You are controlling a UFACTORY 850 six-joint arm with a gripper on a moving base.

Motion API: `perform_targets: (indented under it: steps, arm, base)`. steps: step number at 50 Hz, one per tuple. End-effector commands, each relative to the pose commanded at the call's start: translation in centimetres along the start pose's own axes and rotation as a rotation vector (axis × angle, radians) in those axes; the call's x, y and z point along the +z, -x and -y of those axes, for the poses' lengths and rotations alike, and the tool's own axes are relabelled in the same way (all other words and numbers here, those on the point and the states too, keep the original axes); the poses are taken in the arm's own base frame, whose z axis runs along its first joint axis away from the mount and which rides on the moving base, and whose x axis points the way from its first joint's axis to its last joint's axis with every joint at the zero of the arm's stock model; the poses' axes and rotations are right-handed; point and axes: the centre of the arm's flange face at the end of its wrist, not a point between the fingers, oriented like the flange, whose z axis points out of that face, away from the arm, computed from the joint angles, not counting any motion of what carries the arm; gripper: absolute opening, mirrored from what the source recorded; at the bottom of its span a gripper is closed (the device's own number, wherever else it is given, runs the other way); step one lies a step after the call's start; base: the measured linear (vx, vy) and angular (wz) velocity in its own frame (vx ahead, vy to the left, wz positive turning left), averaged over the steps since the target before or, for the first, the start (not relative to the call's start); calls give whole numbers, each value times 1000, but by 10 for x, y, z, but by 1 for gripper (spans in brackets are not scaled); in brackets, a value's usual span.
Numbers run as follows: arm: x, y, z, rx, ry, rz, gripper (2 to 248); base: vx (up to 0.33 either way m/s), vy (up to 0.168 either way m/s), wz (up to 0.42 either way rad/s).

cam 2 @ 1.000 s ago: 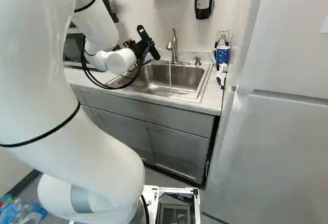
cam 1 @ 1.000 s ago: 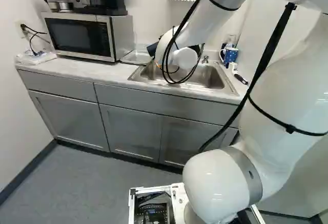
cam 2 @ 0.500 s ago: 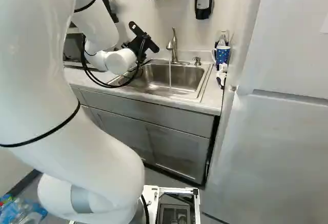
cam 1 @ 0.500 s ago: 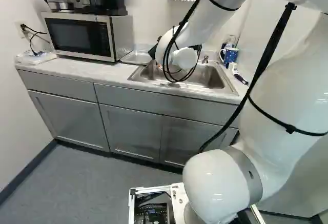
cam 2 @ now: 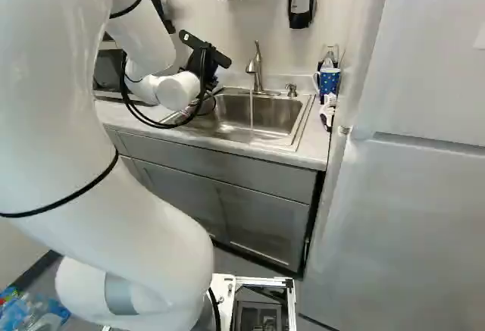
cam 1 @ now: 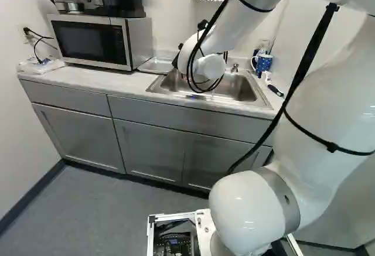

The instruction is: Rinse the cup and place it in the tray

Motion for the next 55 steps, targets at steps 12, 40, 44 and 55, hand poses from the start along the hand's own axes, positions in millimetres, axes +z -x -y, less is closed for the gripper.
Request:
perform_targets:
  steps: [12, 40, 44, 55]
  arm:
    - [0, 0, 0, -126, 0, 0, 123]
    - [0, 0, 0, -423, 0, 0, 123]
    - [0, 0, 0, -463, 0, 0, 123]
    - [0, 0, 0, -474, 0, 0, 123]
  base:
    - [0, 0, 0]
    - [0, 0, 0]
    - [0, 0, 0]
    - [0, 0, 0]
